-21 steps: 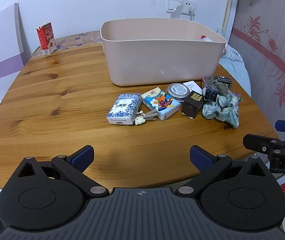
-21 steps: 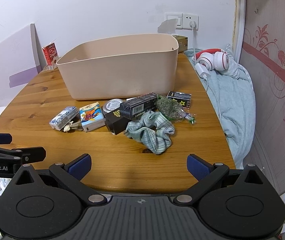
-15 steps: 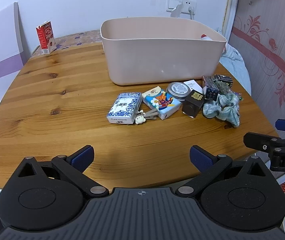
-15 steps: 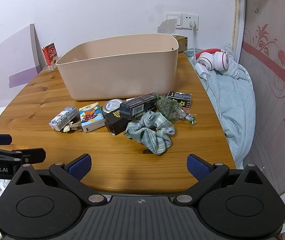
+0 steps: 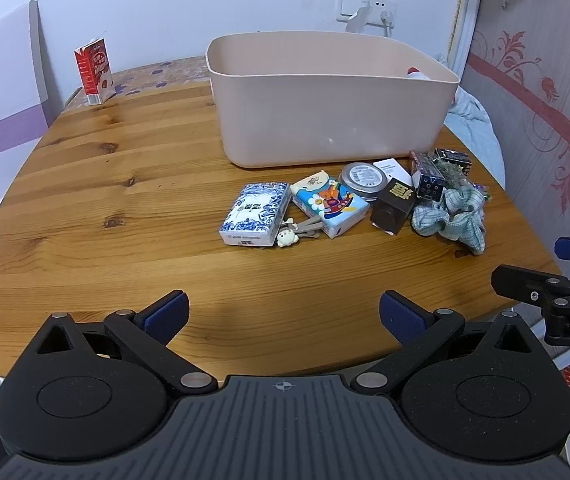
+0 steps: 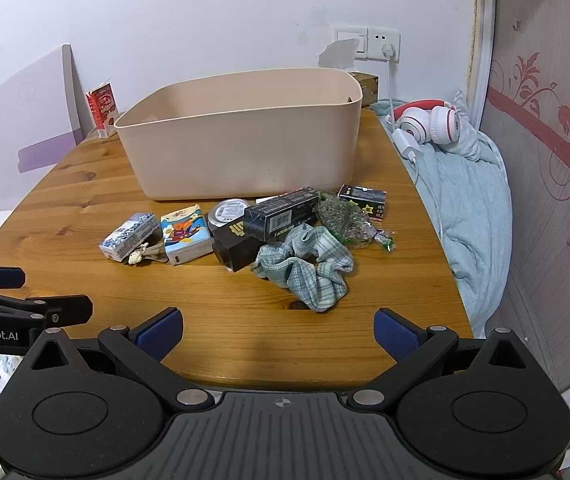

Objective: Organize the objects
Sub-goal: 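Move both tools toward the pile of items on the table, then grasp the blue-and-white box with left tool while right tool grasps black box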

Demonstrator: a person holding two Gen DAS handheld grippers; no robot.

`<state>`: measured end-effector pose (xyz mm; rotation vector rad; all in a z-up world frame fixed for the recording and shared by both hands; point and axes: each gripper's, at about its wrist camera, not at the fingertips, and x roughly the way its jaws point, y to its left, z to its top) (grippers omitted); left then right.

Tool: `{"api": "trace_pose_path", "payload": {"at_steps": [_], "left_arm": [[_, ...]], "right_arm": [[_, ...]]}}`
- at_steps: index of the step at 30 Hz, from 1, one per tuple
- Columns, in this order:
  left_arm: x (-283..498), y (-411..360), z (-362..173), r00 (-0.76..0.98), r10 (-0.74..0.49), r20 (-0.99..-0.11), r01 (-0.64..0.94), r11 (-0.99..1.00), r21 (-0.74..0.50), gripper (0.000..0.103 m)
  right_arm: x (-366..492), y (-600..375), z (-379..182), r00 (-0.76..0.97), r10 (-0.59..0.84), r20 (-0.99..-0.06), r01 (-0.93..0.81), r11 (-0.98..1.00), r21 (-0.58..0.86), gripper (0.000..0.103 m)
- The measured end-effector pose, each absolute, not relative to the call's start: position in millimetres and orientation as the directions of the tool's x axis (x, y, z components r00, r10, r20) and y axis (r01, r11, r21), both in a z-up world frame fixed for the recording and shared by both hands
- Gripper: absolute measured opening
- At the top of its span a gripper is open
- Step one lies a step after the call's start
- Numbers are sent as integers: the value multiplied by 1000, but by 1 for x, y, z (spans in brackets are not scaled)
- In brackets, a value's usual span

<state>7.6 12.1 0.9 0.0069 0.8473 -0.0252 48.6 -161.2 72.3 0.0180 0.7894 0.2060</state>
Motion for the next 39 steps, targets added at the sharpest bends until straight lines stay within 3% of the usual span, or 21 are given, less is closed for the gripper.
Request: {"api": "trace_pose_path", "payload": {"at_steps": [18,39], "left_arm": [[22,18,1,655,-32,-755,61,998,11,103],[89,43,-25,626,-89,-775,103,994,-31,100]], "right_arm": [[52,-161,77,718,186,-671,-144,982,118,103],[109,-138,75,725,203,-658,-148,979,139,86]]}}
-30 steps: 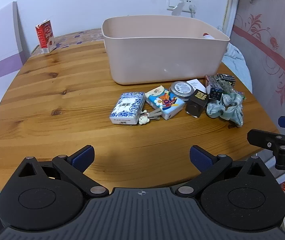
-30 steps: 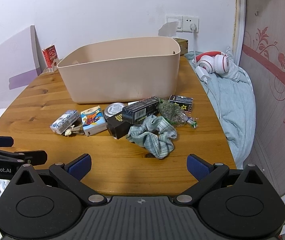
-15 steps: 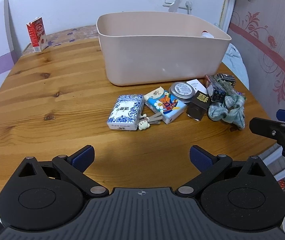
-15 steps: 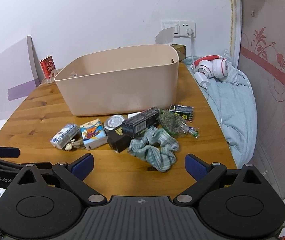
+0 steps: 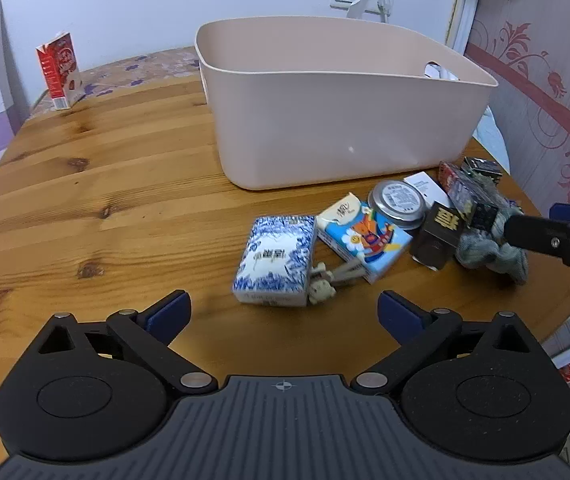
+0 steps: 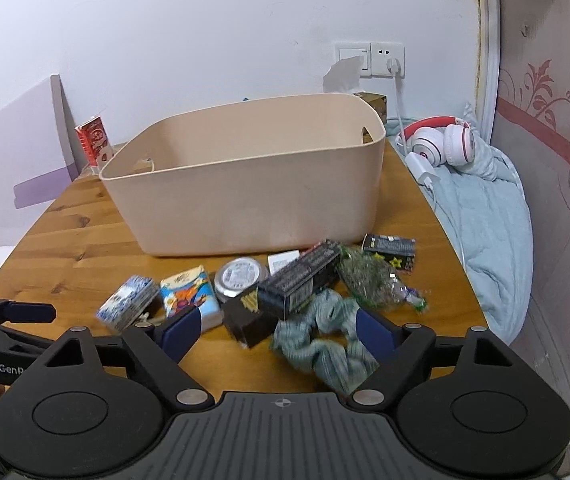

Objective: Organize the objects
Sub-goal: 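Grasp the blue-and-white box with left tool while right tool grasps black box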

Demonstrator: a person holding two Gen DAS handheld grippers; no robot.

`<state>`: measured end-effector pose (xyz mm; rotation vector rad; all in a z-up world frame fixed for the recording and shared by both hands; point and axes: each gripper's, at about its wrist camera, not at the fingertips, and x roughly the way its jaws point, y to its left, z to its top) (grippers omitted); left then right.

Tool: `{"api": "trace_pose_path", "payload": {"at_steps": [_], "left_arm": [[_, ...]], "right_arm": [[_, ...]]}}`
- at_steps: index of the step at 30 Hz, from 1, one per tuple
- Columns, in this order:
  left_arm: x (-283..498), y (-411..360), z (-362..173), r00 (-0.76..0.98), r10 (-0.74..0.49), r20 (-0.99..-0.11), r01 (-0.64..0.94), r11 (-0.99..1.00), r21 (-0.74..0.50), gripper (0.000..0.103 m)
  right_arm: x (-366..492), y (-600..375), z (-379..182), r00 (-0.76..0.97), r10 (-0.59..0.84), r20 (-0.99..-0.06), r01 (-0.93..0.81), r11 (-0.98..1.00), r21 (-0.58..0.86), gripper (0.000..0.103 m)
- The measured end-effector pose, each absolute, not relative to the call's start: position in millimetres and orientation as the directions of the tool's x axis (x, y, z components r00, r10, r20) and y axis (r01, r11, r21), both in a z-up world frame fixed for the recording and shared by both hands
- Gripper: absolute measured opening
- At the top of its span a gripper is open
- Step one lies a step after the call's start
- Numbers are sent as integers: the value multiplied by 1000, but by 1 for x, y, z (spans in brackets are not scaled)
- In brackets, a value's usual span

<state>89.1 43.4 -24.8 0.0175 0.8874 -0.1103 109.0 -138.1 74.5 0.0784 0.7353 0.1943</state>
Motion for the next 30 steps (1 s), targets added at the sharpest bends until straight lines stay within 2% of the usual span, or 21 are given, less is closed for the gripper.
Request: {"api": "trace_pose_path", "payload": {"at_steps": [4,17,20,22,24,30], "left_arm": [[104,48,-32,612,-111,-783,123,991,-45,89],[142,70,-48,581,-201,-789,111,980,-168,75],[146,72,-51,579,-210,-788,106,977,-183,68],[146,71,-51,584,-207,-785,109,978,-177,56],[147,71,-51,586,-196,-786,105,981,-166,49],[144,74,-49,577,-203,-791,101,979,-177,47]], "right_arm": [[125,-134,70,721,201,-663,-138,980,146,80],[164,-130,49,696,163,-699,-96,986,135,66],[168,-131,45,686,164,-709,-89,986,142,57],[170,-131,43,679,169,-714,-86,985,152,44],[171,-131,42,677,176,-715,-86,983,161,39],[164,-132,44,695,163,-700,-78,985,151,32]]}}
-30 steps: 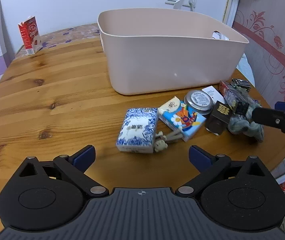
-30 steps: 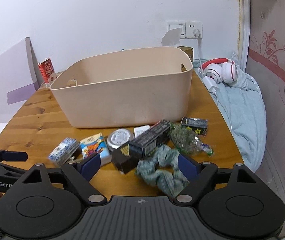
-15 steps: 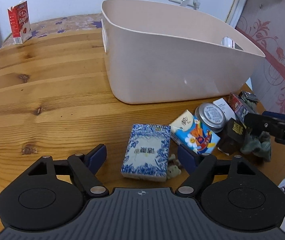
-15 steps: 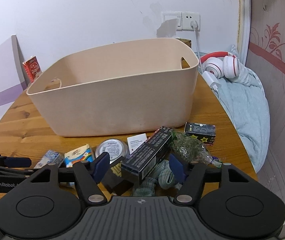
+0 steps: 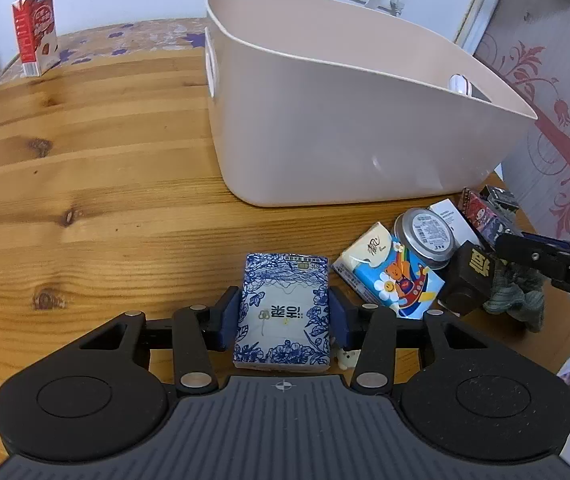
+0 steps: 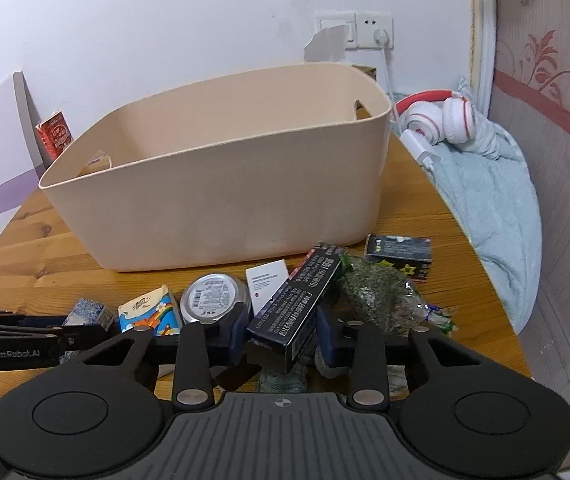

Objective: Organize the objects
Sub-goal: 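Grasp the blue-and-white box with left tool while right tool grasps black box, then drop the blue-and-white box into the basket while right tool drops black box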

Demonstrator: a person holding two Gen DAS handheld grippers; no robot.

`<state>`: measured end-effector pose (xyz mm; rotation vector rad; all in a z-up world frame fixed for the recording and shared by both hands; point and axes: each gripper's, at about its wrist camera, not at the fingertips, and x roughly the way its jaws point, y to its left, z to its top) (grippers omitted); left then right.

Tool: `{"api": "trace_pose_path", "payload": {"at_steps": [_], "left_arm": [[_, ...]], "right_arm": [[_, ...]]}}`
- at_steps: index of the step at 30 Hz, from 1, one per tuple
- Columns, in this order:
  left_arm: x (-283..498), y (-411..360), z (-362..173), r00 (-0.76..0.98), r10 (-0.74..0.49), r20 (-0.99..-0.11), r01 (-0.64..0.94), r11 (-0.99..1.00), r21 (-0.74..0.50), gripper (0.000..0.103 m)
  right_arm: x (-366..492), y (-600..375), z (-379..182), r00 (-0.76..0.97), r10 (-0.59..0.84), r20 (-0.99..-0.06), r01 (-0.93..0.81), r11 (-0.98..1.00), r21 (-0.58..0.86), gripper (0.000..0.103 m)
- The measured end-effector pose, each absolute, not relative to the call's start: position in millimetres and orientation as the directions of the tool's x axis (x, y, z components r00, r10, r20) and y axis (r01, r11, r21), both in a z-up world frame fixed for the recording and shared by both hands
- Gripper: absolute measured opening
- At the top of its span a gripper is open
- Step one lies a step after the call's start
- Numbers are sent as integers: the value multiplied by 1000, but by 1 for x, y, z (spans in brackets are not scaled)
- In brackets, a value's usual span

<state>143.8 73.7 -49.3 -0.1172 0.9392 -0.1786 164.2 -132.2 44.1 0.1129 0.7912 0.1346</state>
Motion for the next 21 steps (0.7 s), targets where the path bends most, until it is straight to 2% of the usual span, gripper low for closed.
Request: {"api": "trace_pose_path", "payload": {"at_steps": [6,13,21], "left_arm": [[132,74,-38,608,-178,-774,90,984,-156,47],[116,75,-17,649,-164,-743,81,986,-147,47],[99,69,31,734,-165,-659,100,986,-136,47]], "right_arm": [[151,-140,56,723,161,-672,-76,985,154,22],[137,-143,68,750,172,-639,-87,983,163,22],[110,-146,102,805,198,-560,-123,978,170,22]]}}
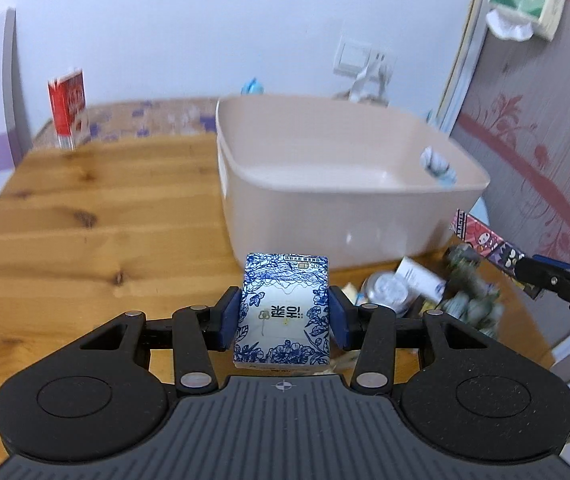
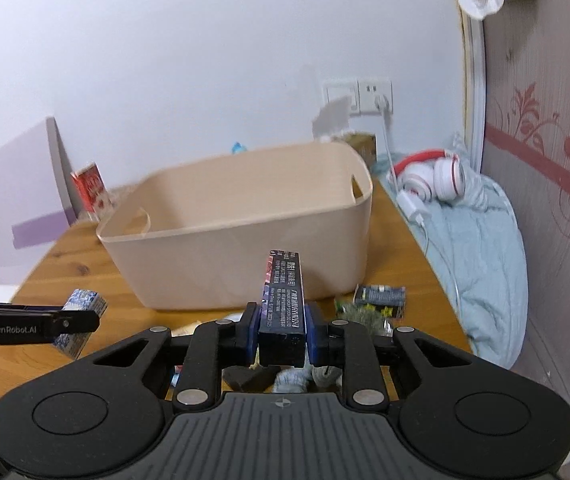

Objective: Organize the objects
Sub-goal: 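Drop the blue-and-white box into the basket while right tool drops black box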

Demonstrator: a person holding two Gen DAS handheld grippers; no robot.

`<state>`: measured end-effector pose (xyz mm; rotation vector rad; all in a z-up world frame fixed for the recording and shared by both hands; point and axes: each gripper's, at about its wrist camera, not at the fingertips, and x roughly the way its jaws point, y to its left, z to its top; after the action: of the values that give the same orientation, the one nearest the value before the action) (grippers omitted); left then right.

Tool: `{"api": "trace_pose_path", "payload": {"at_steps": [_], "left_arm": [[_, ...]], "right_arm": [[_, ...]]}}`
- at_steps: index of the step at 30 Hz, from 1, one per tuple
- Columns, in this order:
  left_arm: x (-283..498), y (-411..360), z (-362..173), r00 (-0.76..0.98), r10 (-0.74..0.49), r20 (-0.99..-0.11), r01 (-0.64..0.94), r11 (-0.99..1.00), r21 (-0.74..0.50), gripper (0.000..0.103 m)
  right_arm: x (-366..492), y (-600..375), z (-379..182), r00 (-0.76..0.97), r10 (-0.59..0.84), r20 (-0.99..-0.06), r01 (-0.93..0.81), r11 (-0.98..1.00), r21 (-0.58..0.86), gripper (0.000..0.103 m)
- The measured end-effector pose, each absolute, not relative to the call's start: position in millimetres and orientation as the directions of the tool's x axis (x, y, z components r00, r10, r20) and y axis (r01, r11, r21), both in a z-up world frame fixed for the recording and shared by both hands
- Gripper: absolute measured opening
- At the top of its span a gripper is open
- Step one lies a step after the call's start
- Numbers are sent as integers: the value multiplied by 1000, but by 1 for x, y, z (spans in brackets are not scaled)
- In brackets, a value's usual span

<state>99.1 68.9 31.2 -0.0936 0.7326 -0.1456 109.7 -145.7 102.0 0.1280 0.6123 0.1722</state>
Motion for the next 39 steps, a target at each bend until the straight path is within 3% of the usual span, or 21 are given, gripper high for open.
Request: {"api": "trace_pose_path", "payload": {"at_steps": [13,18,31,35,38,39], "left_arm": [[147,54,86,830,-113,-546,86,993,-75,47],[187,43,87,824,-101,-558,82,995,-60,47],[266,23,29,695,-49,-718,74,997,3,47],[269,19,22,687,-48,-725,81,997,11,48],[264,22,28,695,-79,-715,85,996,-27,59],[260,22,31,706,-78,-704,81,996,-29,67]], "right_arm": [[128,-160,161,887,197,-417,-138,976,169,22],[160,-158,169,887,214,-409,-154,972,176,22],[242,-147,134,803,245,-544,-194,969,151,22],[253,-139,117,765,238,-598,-212,970,115,22],[257,-139,110,739,259,-622,-222,965,138,23],[256,-140,110,738,262,-622,-221,964,145,23]]}}
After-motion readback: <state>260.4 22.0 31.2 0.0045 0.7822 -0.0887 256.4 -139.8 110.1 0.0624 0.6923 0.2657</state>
